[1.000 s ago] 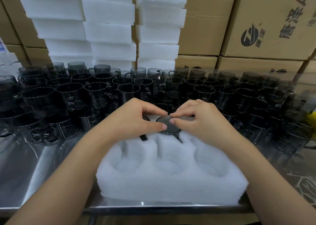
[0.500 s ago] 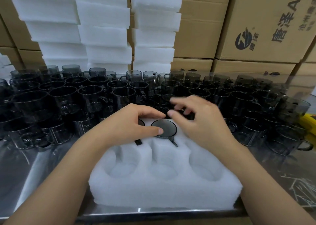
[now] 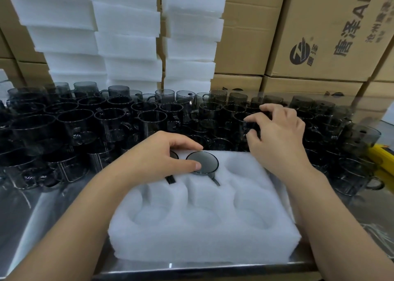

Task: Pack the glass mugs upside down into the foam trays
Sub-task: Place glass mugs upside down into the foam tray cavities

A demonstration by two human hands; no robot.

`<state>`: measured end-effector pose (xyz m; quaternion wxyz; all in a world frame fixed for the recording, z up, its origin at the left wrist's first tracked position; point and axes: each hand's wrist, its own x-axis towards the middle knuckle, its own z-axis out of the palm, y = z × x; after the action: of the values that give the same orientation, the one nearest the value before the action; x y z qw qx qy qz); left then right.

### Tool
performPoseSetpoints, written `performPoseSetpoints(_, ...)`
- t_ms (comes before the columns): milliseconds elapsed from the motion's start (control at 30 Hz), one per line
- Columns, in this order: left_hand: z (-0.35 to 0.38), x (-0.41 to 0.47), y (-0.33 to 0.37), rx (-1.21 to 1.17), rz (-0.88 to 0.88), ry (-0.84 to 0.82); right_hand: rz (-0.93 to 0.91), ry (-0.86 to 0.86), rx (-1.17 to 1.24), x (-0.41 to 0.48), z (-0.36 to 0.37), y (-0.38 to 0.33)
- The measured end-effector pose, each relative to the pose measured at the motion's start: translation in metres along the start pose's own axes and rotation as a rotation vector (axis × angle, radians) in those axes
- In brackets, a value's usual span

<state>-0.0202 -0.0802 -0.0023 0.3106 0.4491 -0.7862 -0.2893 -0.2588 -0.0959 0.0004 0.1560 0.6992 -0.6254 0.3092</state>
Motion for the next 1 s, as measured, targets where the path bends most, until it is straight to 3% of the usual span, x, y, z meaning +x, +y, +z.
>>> performPoseSetpoints(267, 0.0, 0.003, -0.002, -0.003, -0.005, 0.001, -0.105, -0.052, 0.027, 0.015, -0.009, 0.002)
performPoseSetpoints(500, 0.0, 0.003, -0.005, 0.019, 0.021, 0.009, -0.279, 0.11, 0.57, 0.005, 0.005, -0.024)
performPoseSetpoints(733, 0.0, 0.007, 0.009, -0.086, 0.025, 0.12, -0.299, 0.144, 0.737, 0.0, 0.011, -0.022)
performPoseSetpoints(867, -0.002, 0.029, 0.024, -0.077, -0.077, 0.012, -0.315, 0.157, 0.744, -0.003, 0.014, -0.021)
performPoseSetpoints(1000, 0.004, 0.043, 0.032, -0.426, -0.192, -0.144, -0.352, 0.188, 0.705, -0.003, 0.016, -0.018)
